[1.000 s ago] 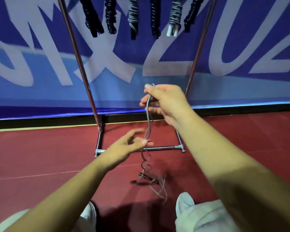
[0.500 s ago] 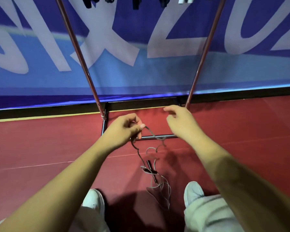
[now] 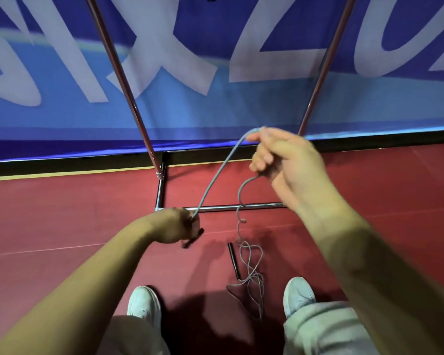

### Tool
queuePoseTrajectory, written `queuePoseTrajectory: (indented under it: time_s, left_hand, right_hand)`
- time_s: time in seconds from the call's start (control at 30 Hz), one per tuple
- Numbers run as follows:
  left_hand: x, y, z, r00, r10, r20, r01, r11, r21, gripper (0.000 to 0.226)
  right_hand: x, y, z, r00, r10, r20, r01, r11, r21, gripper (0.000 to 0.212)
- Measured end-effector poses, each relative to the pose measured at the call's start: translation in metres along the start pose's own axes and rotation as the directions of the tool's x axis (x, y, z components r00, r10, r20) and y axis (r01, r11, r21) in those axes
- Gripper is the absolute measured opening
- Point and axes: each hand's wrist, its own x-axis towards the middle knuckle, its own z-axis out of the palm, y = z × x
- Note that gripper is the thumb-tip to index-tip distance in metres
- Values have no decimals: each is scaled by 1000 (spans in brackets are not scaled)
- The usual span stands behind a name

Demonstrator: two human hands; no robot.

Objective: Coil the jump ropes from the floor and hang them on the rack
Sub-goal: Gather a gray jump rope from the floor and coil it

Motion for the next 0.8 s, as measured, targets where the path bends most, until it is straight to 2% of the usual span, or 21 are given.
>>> queuePoseTrajectory:
  time_s: [0.03,0.07,0.1,0.17,0.2,0.23,0.27,0.33,0.37,0.4,0.43,0.47,0.5,0.53,0.57,0.63,0.67,0.73,0.8]
  left_hand:
    - [1,-5,2,998,-59,-19,59,998,-18,17]
    - [2,-8,2,993,-98,-58,92,990,-108,20]
    - [1,-7,1,985,-132,-114,105,971,-216,17]
    - [-5,6,-6,944,-129,-302,5,925,-379,3]
    - [-8,13,-9,914,-111,-391,-83,891,-447,5]
    - [-12,24,-13,888,-68,-454,-179,860,-479,9]
    - [-15,32,-15,873,-24,-486,-247,838,-486,11]
    - [-20,46,-19,885,42,-464,-290,829,-478,12]
    - [-20,51,-19,905,70,-421,-285,833,-474,12]
    - [-19,53,-19,923,102,-370,-284,832,-478,13]
    - [-18,55,-18,938,131,-321,-281,829,-484,15]
    - [-17,56,-16,947,158,-281,-284,821,-495,16]
    - [-15,57,-14,950,179,-255,-289,811,-508,18]
    - [-14,58,-13,951,195,-239,-295,800,-522,19]
    - [-14,60,-12,952,199,-234,-297,790,-536,19]
    - [-14,61,-14,946,198,-255,-312,762,-567,20]
    - [-15,60,-14,944,192,-270,-319,744,-587,20]
    - [-17,56,-16,947,181,-267,-314,707,-634,21]
    - [-18,49,-17,964,178,-200,-266,722,-639,22]
  right_hand:
    - [3,-6,-5,999,-24,-38,27,997,66,23]
    - [6,-12,-13,996,-58,-73,62,997,53,22]
    - [8,-16,-21,990,-87,-107,83,996,-43,21]
    - [8,-17,-40,986,-87,-142,26,922,-387,19]
    - [6,-14,-49,989,-42,-144,-48,821,-568,16]
    - [4,-10,-57,988,36,-149,-134,679,-722,13]
    - [3,-5,-63,977,133,-169,-213,511,-833,18]
    - [2,5,-71,927,275,-255,-315,201,-928,38]
    - [1,9,-71,915,280,-290,-331,112,-937,44]
    - [0,12,-67,922,248,-296,-322,72,-944,51]
    - [0,13,-62,944,222,-242,-264,73,-962,65]
    - [-1,13,-57,968,214,-130,-160,130,-979,87]
    - [-2,14,-50,975,223,-16,-66,217,-974,98]
    - [-4,15,-44,967,243,70,-3,285,-958,95]
    - [-4,17,-39,951,280,128,27,338,-941,80]
    - [-5,22,-34,906,370,204,45,396,-917,30]
    - [-5,24,-32,885,402,237,31,456,-889,14]
    - [-3,22,-29,892,365,266,5,580,-814,14]
    - [1,13,-26,950,199,242,34,704,-710,15]
